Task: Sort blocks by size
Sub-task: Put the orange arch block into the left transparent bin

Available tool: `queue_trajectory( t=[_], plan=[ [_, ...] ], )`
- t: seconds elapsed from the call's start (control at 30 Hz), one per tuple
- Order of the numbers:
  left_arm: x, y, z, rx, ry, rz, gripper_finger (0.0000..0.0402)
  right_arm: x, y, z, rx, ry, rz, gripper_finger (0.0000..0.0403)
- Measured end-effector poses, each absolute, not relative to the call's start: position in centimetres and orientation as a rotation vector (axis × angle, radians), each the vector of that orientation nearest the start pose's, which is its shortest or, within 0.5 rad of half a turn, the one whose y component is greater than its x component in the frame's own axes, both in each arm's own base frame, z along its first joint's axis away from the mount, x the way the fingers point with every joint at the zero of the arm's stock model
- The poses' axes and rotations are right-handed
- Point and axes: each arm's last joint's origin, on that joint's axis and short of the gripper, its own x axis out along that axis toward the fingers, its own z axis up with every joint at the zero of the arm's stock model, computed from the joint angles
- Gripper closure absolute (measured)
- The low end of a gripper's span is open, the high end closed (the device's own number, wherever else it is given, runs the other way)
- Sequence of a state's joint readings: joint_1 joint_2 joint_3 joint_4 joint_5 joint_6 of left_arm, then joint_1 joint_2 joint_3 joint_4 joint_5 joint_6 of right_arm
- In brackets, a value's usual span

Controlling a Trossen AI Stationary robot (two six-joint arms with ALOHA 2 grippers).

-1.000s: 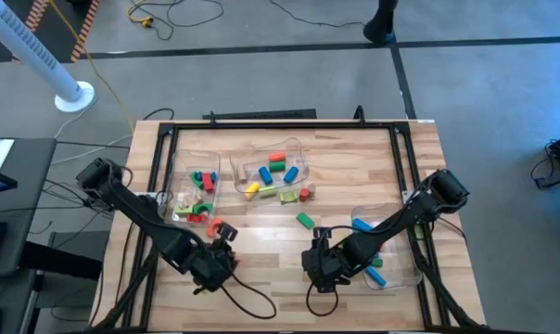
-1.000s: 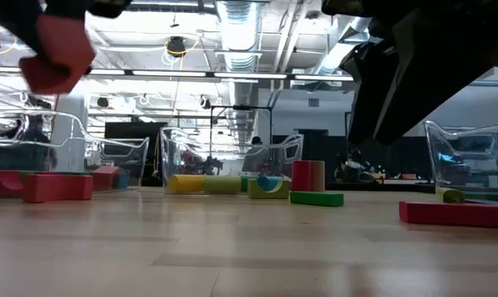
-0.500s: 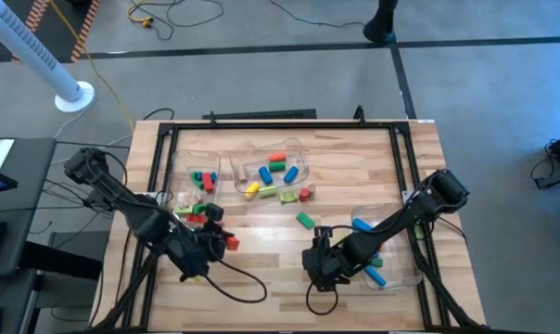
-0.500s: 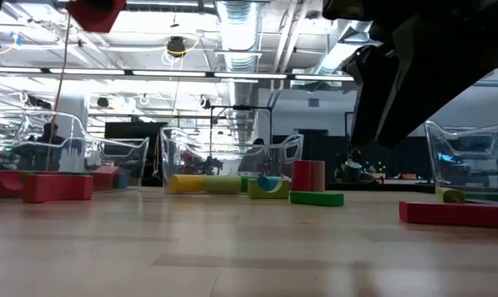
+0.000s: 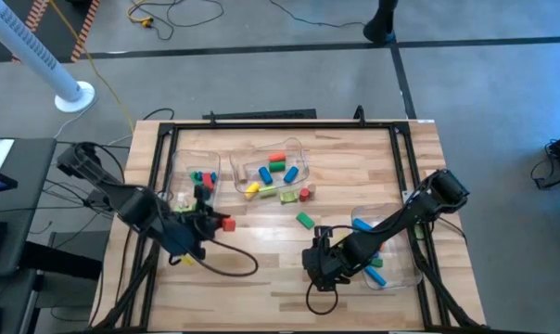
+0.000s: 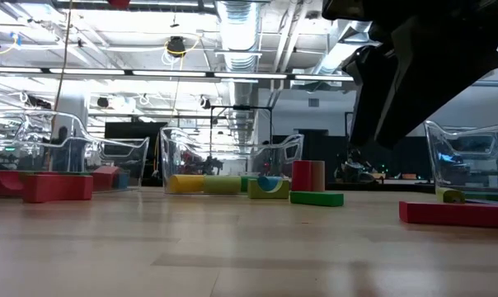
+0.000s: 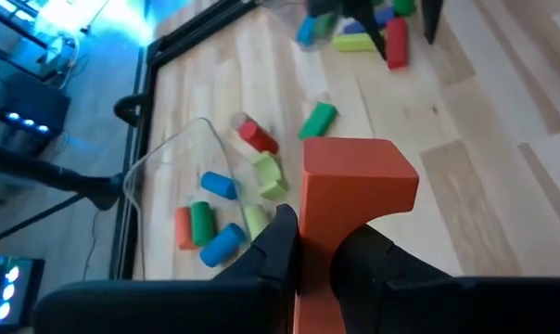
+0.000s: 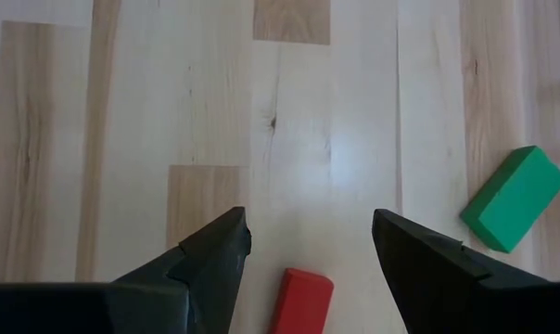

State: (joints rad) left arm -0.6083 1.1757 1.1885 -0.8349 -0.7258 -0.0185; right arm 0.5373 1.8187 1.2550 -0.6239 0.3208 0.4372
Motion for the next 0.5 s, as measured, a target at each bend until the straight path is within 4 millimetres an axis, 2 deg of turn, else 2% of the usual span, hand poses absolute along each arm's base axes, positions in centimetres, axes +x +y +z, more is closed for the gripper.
queue_trajectory(
  t=[0.5],
  plan=[
    [19.1,-8.6,36.1,0.467,0.579,0.218,0.0356,31.4,17.5,19.1,-0.126,1.062,-0.086,0.0137]
  ],
)
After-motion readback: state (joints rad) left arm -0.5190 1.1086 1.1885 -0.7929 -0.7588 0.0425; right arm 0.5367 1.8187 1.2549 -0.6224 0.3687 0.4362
